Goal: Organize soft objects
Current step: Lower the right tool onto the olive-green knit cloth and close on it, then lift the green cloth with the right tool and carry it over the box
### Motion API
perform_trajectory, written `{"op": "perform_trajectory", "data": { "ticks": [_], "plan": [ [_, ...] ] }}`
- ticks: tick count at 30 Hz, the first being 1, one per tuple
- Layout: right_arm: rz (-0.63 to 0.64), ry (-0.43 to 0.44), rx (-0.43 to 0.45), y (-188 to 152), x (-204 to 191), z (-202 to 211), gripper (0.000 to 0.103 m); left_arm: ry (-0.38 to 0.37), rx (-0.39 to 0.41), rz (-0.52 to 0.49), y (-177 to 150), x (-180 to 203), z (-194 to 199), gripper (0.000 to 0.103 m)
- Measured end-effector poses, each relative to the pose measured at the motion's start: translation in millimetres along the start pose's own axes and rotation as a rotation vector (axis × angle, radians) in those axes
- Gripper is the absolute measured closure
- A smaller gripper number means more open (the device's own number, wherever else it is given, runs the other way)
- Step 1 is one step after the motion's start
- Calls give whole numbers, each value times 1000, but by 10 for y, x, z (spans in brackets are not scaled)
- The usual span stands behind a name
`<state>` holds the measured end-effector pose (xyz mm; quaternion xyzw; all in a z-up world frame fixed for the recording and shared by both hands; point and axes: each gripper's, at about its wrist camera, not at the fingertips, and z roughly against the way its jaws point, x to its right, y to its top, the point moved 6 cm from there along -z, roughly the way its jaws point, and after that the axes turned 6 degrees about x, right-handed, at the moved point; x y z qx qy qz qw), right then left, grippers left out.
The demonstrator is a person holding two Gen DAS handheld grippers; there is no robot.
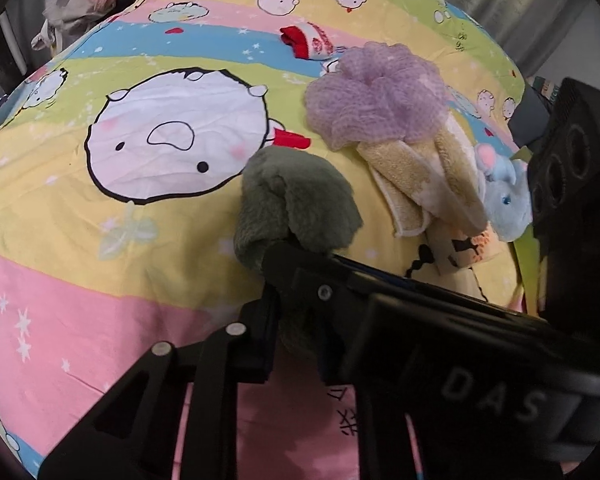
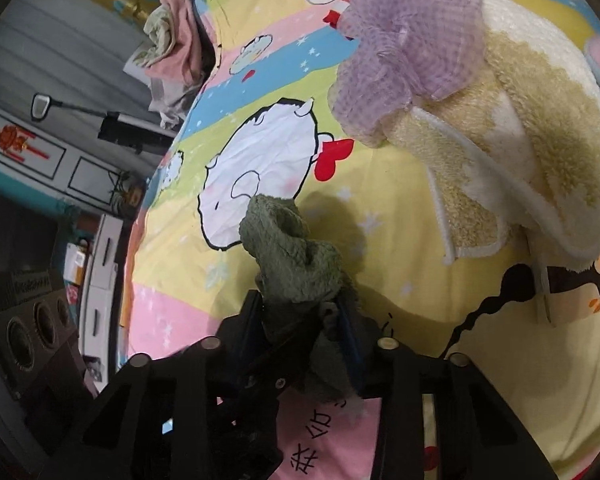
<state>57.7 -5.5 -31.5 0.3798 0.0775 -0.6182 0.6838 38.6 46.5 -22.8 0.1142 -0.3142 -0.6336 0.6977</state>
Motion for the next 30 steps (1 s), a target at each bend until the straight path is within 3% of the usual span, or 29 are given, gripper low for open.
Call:
{"op": "perform_trajectory", "data": {
  "ticks": [14, 21, 30],
  "plan": [
    [85, 51, 160, 131, -197, 521, 68, -98, 170, -16, 141, 251, 440, 95],
    [110, 94, 225, 161, -339, 804, 68, -104, 291, -57, 201, 431, 753, 94],
    [168, 65, 257, 136, -502, 958, 68, -93, 334, -71, 223, 472, 920, 95]
  ]
}}
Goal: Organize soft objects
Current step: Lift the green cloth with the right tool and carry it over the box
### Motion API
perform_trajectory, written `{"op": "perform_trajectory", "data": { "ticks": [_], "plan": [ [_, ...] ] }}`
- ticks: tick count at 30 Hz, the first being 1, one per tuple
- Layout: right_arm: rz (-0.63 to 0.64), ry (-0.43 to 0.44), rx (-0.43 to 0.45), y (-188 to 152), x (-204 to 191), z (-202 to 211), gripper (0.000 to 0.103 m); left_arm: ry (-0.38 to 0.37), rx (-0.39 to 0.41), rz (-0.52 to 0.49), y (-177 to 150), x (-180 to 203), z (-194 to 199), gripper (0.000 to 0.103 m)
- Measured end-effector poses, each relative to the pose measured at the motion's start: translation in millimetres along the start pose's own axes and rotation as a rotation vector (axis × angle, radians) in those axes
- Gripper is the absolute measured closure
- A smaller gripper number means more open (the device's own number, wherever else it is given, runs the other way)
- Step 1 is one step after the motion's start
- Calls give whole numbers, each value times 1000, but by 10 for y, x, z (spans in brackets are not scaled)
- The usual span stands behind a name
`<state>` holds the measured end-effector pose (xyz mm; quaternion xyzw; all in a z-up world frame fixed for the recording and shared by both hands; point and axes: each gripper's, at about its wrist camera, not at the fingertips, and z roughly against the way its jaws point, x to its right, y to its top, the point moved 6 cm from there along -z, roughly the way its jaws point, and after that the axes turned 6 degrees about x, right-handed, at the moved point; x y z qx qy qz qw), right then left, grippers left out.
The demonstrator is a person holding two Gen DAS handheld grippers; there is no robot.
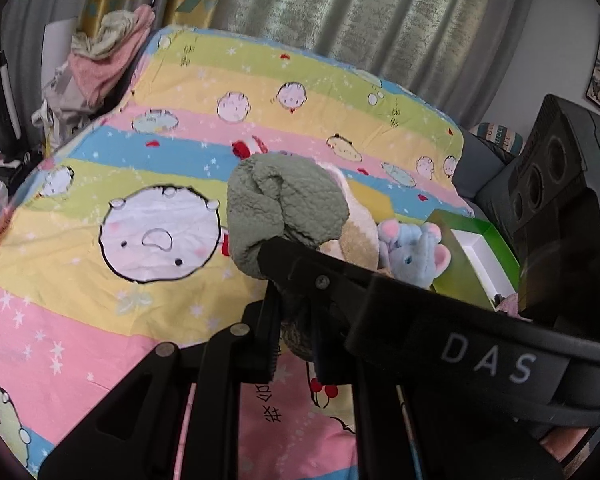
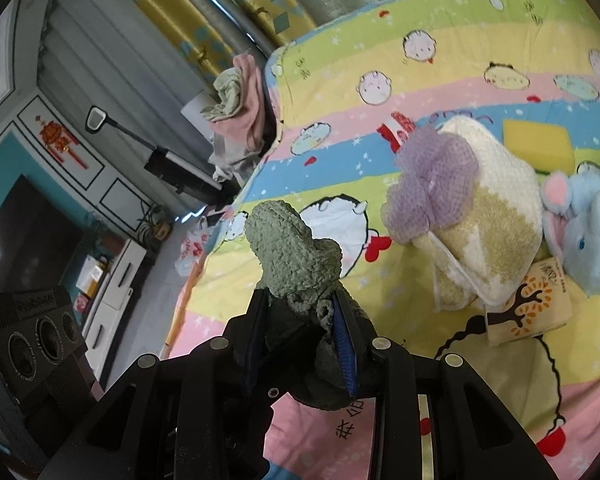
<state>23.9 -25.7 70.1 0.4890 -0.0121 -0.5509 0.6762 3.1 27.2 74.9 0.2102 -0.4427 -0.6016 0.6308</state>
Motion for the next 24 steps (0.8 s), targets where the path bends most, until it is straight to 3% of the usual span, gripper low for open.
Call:
{"op": "perform_trajectory", "data": {
  "ticks": [8, 13, 18, 24],
  "plan": [
    [51, -36, 107, 297, 42, 433, 68, -46, 66, -85, 267, 490, 23, 95],
    [14, -82, 227, 507, 303, 918, 68, -139, 94, -158, 399, 997, -43, 94],
    [-42, -152, 326, 652, 665, 1400, 68, -246, 81, -239, 448, 1597, -208, 94],
    [-112, -295, 430, 760, 1178, 1893, 68, -347, 32, -327, 397, 2255, -473, 94]
  ]
}}
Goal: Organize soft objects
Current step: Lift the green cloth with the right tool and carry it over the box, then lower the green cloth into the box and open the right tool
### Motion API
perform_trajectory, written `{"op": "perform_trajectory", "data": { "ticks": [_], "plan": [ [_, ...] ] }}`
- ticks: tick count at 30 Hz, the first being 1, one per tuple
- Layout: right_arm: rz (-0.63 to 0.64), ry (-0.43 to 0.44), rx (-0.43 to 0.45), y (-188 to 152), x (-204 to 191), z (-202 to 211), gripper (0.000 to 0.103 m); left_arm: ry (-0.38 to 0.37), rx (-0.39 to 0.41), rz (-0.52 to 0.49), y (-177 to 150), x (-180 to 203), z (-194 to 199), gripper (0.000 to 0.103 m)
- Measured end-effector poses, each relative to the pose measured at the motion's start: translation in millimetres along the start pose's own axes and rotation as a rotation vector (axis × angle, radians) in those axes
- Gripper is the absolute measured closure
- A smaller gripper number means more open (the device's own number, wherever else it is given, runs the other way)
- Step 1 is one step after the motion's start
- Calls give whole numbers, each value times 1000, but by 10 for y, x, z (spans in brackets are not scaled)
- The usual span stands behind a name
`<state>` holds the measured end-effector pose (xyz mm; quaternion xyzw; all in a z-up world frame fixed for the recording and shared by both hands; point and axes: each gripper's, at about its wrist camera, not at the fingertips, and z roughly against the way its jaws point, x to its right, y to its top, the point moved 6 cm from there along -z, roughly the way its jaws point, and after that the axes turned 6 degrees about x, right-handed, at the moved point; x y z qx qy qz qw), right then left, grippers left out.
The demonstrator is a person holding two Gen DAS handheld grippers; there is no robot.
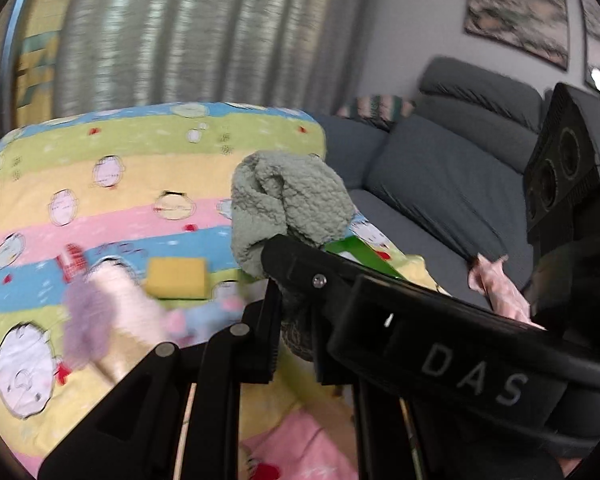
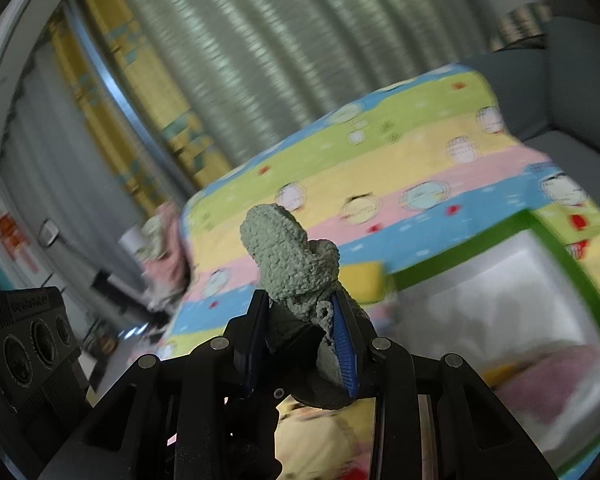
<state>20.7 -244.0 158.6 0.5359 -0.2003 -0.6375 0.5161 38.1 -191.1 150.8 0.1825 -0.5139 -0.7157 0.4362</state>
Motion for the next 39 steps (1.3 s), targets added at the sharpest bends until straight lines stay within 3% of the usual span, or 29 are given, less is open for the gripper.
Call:
{"op": "perform_trajectory", "data": {
  "ticks": [9, 19, 31, 39],
  "plan": [
    [-123, -168, 31, 114, 822, 20, 68, -120, -123, -48, -125, 496, -659, 94],
    [-229, -304, -42, -51, 1475, -87, 68, -181, -307, -20, -427, 626, -1210, 94],
    [-328, -373, -176, -323, 1837, -348, 68, -123, -502, 26, -750, 546, -1488, 93],
    [-348, -435, -231, -422, 1959, -418, 68, -93, -548, 51, -863, 490, -1555, 89]
  ]
}}
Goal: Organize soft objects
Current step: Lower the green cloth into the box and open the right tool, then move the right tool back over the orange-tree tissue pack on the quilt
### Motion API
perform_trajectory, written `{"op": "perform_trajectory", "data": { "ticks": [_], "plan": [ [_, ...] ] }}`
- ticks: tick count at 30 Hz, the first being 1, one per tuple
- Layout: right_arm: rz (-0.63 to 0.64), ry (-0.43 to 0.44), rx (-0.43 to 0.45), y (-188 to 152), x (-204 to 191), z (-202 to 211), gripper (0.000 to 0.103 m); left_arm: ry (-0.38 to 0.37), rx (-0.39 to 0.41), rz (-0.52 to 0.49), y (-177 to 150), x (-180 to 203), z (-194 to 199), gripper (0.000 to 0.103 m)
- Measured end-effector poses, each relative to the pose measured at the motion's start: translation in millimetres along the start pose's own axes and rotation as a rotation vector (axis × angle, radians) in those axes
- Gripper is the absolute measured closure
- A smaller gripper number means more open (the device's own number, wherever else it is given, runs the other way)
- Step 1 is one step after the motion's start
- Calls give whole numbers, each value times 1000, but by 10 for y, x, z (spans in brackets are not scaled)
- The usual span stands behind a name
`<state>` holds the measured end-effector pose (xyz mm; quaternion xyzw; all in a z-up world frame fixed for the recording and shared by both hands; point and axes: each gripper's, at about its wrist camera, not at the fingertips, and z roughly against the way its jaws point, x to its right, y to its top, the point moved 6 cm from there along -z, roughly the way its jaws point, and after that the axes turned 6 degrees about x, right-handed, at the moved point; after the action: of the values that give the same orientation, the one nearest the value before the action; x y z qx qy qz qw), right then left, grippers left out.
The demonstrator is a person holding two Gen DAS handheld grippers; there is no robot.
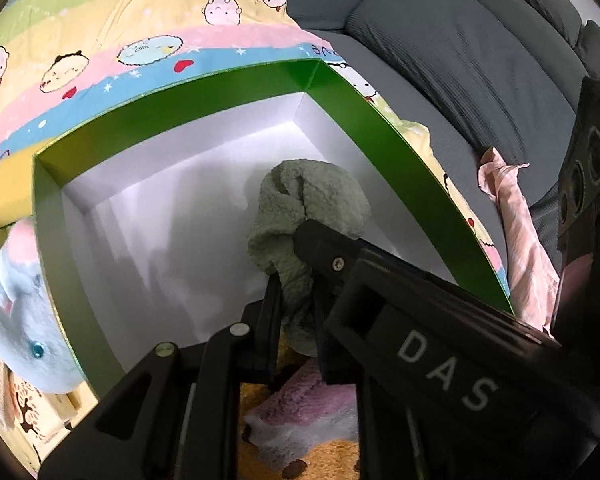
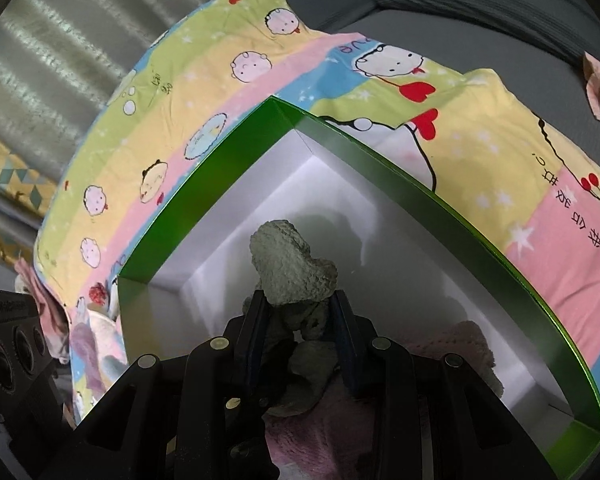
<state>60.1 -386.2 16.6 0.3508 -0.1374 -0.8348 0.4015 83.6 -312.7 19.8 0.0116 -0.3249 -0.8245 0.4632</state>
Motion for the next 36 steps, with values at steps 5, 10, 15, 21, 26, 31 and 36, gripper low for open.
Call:
{"op": "perform_trajectory", "data": {
  "ticks": [5, 10, 15, 21, 26, 31, 36],
  "plan": [
    [0, 6, 16, 7, -17, 68, 68, 0, 17, 22, -12, -37, 99, 77],
    [13, 27, 79, 56, -110, 275, 68, -24, 80, 32, -1, -62, 406, 53],
    [26, 32, 165, 93, -215, 555, 55, -16, 169, 21, -37, -95, 826, 35],
    [77, 41, 251, 76, -399, 856, 22, 8, 279, 58, -221, -345, 1378, 22],
    [138, 67, 285, 12, -609, 992, 15, 106, 357, 155, -577, -894, 1820, 14],
    [199, 121, 284, -120, -889, 1062, 15, 256, 413, 279, -1069, -1536, 2195, 14],
    [271, 189, 230, -345, -1278, 1012, 15, 379, 445, 402, -1509, -2081, 2355, 14]
  ]
}}
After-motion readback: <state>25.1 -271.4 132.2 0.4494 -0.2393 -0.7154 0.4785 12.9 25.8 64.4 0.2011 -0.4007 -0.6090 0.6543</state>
